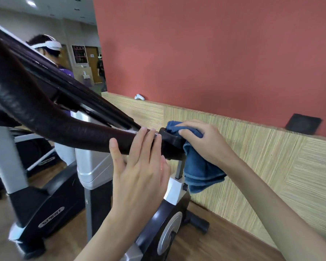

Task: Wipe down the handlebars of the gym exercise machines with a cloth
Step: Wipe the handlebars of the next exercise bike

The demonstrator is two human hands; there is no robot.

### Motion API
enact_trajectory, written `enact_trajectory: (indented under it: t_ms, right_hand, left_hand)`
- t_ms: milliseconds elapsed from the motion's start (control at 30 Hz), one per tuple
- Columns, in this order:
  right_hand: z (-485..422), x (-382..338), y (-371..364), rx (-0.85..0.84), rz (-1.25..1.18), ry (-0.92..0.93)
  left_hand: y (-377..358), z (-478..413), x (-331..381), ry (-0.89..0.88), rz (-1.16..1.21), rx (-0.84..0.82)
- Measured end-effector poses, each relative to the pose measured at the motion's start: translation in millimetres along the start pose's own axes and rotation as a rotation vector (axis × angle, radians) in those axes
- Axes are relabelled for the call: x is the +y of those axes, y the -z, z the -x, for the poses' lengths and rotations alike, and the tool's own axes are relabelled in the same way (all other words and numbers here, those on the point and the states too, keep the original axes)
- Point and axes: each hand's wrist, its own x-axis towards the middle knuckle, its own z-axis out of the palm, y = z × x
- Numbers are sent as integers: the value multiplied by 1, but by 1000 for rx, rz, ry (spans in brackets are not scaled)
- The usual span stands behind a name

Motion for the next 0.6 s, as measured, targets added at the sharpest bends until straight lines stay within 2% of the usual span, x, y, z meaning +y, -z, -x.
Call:
enact_trajectory:
  t_ms: [167, 233, 433, 500, 600]
  right_hand:
    - [8, 15, -4, 28, -162, 187]
    - [7, 29, -2, 40, -240, 149]
    - [2, 51, 6, 70, -311, -211]
    - [-1, 45, 5, 71, -260, -220]
    - [-2, 29, 4, 61, -154, -116]
  left_hand:
    - [1, -1, 6, 33, -14, -4]
    - [1, -1, 7, 42, -39, -20]
    - [1, -1, 14, 64, -44, -79]
    - [0, -2, 18, 75, -46, -90]
    - [-3, -4, 25, 97, -43, -97]
